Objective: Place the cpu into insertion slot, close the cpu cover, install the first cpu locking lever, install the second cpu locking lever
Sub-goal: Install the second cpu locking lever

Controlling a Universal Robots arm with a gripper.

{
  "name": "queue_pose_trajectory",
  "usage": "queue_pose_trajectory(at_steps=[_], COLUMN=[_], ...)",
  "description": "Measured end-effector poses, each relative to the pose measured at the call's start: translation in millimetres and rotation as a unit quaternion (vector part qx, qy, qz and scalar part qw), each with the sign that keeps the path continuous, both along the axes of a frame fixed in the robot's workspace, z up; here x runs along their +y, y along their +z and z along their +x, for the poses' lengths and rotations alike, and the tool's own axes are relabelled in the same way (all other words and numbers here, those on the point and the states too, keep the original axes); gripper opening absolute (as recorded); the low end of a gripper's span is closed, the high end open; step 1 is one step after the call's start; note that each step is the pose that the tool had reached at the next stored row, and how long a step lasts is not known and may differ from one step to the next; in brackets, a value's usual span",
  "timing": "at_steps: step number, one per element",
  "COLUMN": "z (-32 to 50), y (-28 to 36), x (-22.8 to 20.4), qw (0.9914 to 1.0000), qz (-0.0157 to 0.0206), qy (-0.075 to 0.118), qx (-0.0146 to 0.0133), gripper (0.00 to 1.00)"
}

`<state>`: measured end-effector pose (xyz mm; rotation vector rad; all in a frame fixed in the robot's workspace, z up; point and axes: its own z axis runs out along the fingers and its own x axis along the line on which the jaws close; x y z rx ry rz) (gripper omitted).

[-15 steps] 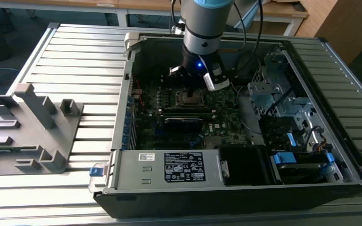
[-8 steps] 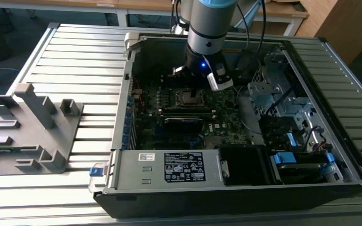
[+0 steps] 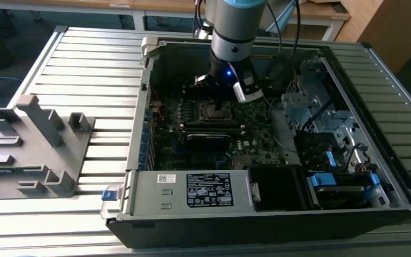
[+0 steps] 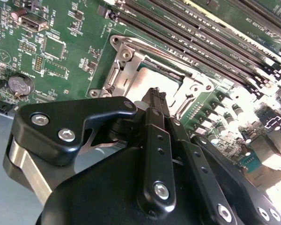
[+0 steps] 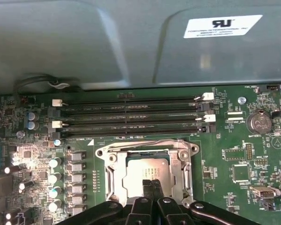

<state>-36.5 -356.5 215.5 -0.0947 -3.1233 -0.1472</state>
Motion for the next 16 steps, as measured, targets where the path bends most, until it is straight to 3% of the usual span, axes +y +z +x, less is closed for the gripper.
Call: queue_pose_trajectory(at_steps=[16], z=[-0.5], y=[5.6], x=[0.5], qw=[1.0], qz=[-0.0006], qy=[0.0], qx=[0.0], gripper=[0.11])
